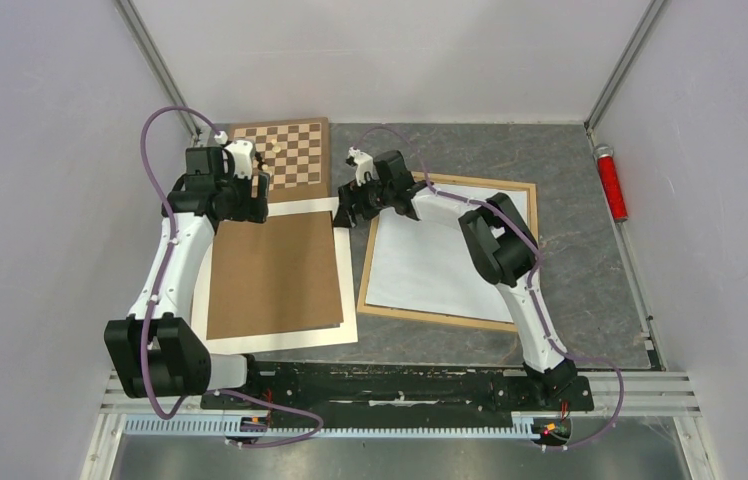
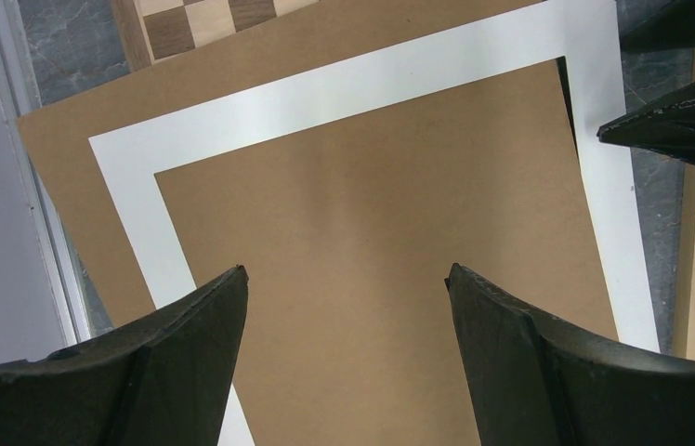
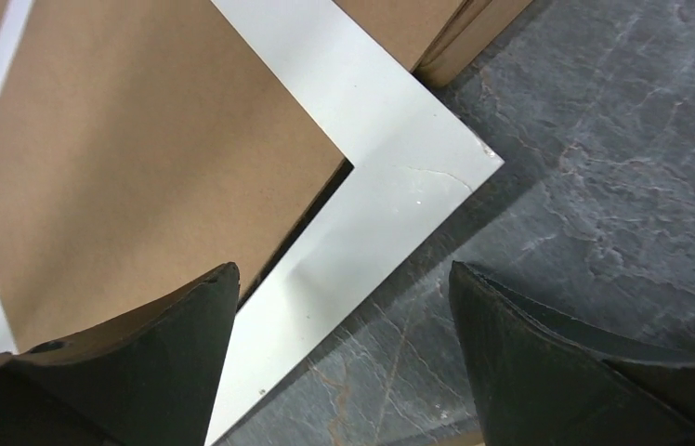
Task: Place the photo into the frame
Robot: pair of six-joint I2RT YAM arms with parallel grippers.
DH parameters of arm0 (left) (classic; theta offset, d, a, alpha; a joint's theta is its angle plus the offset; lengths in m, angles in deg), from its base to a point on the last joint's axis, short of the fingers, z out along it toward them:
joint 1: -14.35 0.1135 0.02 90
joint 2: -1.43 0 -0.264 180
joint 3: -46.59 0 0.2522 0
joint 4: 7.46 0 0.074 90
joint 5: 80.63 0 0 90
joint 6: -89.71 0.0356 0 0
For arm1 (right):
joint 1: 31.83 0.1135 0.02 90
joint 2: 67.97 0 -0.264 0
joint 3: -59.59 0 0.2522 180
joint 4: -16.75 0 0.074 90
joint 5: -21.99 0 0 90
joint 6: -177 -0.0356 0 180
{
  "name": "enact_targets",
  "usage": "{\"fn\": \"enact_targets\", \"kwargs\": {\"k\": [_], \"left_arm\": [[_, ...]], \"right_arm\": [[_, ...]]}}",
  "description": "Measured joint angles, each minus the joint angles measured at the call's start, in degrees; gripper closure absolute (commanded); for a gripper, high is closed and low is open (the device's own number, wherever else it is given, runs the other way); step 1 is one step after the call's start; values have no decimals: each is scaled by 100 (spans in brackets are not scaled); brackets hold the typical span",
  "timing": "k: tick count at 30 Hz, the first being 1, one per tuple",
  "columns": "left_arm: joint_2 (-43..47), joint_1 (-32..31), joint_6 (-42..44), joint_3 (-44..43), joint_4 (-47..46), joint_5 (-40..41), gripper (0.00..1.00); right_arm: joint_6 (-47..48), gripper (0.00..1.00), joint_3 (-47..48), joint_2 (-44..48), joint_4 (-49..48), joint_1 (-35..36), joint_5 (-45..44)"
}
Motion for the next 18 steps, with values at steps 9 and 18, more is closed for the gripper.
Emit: {"fn": "enact_targets", "kwargs": {"k": [9, 18], "left_arm": [[0, 15, -2, 2, -11, -94, 15], [0, 39, -4, 2, -46, -111, 15]], "right_arm": [[-844, 40, -55, -280, -785, -7, 570], [-1399, 67, -278, -402, -1290, -144, 901]]}}
